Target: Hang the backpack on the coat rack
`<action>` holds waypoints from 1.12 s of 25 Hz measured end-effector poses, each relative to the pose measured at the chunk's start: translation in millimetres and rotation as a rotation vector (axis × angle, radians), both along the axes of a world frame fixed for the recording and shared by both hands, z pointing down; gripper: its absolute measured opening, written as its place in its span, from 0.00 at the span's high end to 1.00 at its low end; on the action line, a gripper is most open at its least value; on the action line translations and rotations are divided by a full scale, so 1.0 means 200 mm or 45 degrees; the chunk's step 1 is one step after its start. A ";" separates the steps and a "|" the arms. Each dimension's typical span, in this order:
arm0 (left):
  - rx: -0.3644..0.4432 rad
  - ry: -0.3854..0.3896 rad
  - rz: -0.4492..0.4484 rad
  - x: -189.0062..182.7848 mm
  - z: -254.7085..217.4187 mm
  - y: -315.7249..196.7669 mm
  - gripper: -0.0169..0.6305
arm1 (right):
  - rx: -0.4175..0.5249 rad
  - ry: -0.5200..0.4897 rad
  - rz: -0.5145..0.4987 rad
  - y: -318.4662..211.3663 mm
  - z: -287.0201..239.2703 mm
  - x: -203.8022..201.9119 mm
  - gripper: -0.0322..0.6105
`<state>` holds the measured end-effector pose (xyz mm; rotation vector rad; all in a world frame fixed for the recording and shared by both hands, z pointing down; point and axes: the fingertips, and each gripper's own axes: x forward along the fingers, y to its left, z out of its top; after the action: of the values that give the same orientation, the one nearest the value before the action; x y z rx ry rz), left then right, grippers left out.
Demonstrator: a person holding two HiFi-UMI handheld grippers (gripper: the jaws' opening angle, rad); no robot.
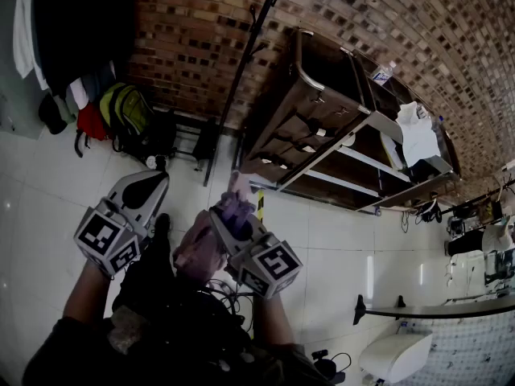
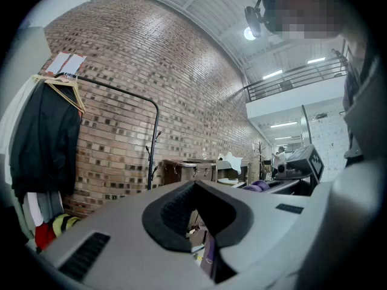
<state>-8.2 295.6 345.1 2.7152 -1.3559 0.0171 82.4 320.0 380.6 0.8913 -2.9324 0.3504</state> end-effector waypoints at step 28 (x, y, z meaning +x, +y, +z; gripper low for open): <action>-0.036 0.025 0.202 -0.30 0.12 -1.57 0.91 | -0.021 0.107 0.183 -1.48 0.05 -0.28 0.93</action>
<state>-68.0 -18.4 369.9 2.7841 -1.1238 0.0218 26.6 23.1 390.7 1.0904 -2.7932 0.3348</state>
